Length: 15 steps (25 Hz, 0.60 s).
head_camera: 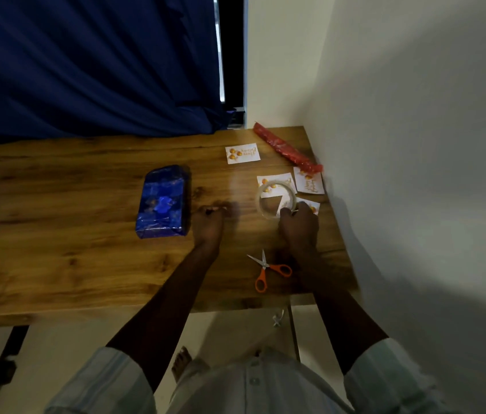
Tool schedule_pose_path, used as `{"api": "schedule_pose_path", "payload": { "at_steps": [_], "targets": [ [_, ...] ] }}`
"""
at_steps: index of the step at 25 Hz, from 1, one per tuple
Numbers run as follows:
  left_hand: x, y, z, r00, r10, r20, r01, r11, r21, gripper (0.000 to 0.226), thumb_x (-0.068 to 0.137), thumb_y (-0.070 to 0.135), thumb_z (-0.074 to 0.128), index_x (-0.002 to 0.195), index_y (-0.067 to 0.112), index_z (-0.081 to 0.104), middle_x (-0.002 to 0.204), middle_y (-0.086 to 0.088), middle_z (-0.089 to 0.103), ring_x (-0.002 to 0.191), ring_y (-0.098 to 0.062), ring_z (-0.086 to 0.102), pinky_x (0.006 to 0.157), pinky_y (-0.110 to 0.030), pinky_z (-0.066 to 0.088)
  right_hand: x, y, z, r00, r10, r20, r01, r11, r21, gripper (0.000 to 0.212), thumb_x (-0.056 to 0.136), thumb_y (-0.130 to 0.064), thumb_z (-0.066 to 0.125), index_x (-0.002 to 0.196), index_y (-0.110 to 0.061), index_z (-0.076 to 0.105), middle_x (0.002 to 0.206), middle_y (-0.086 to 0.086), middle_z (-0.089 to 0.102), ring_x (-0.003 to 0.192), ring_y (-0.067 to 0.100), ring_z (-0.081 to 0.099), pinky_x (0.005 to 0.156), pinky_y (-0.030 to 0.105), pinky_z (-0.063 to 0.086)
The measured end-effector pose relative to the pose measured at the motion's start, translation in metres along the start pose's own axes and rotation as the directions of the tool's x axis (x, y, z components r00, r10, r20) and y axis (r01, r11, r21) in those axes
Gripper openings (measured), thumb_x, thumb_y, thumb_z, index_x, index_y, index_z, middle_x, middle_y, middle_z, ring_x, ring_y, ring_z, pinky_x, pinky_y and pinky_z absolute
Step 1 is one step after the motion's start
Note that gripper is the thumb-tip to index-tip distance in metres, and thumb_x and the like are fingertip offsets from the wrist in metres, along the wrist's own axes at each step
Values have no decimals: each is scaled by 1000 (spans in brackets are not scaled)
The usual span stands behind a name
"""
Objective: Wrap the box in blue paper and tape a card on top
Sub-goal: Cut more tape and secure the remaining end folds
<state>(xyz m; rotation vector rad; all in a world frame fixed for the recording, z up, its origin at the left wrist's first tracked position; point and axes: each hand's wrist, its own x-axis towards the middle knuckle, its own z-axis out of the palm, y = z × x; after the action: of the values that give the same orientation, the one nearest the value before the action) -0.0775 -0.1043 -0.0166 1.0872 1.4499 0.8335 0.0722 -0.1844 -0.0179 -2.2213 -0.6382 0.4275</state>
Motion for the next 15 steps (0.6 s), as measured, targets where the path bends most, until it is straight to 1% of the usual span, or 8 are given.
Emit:
{"api": "schedule_pose_path", "payload": {
  "at_steps": [1, 2, 3, 5, 8, 10, 12, 15],
  "targets": [
    [0, 10, -1, 992, -109, 59, 113, 992, -62, 13, 92, 16, 58, 92, 6, 66, 74, -2, 61, 65, -14, 54, 56, -24, 43, -1, -6, -2, 998, -56, -36, 58, 997, 47, 28, 94, -29, 55, 108, -6, 61, 99, 10, 69, 92, 26, 65, 71, 29, 45],
    [-1, 20, -2, 966, -207, 153, 226, 967, -120, 16, 94, 17, 55, 87, 6, 64, 71, -3, 59, 62, -15, 53, 53, -25, 44, -1, -10, -3, 993, -100, -58, 105, 991, 87, 27, 94, -28, 55, 110, -6, 62, 98, 9, 69, 91, 24, 65, 71, 28, 45],
    [-2, 29, -3, 927, -281, 250, 328, 929, -172, 21, 97, 19, 51, 84, 6, 62, 73, -6, 60, 64, -16, 54, 56, -26, 47, -2, -15, -6, 988, -140, -70, 148, 981, 128, 26, 94, -26, 56, 112, -7, 61, 98, 8, 69, 90, 22, 66, 71, 26, 45],
    [-2, 42, -3, 855, -337, 395, 452, 857, -246, 30, 100, 26, 46, 91, 2, 61, 87, -14, 64, 79, -22, 62, 71, -31, 53, -3, -23, -11, 975, -204, -87, 217, 957, 192, 21, 94, -21, 57, 110, -8, 60, 92, 5, 68, 82, 17, 65, 65, 22, 46],
    [-5, 54, -2, 794, -294, 532, 488, 830, -270, 45, 100, 37, 45, 102, -5, 60, 101, -23, 66, 98, -32, 64, 86, -39, 54, -6, -31, -16, 947, -286, -149, 313, 926, 212, 18, 95, -18, 56, 108, -5, 59, 86, 1, 63, 73, 11, 59, 54, 7, 38],
    [-7, 60, -2, 776, -271, 569, 491, 827, -275, 47, 98, 40, 48, 103, -6, 59, 104, -27, 66, 106, -36, 63, 92, -42, 52, -7, -33, -18, 939, -304, -162, 336, 914, 229, 20, 95, -17, 56, 111, -5, 58, 87, 0, 61, 75, 9, 57, 53, 5, 39],
    [-7, 62, -2, 776, -258, 576, 481, 832, -275, 45, 95, 39, 53, 103, -5, 58, 105, -27, 65, 110, -38, 62, 94, -43, 52, -7, -34, -19, 939, -298, -170, 334, 909, 249, 20, 95, -16, 57, 112, -5, 58, 91, 3, 63, 76, 8, 57, 57, 5, 41],
    [-7, 63, -4, 770, -254, 585, 474, 842, -258, 41, 93, 34, 59, 106, -4, 58, 104, -24, 66, 106, -35, 64, 93, -43, 52, -10, -36, -21, 932, -297, -207, 346, 898, 271, 20, 94, -15, 58, 110, -2, 59, 88, 3, 63, 74, 8, 58, 54, 1, 38]
  ]
}}
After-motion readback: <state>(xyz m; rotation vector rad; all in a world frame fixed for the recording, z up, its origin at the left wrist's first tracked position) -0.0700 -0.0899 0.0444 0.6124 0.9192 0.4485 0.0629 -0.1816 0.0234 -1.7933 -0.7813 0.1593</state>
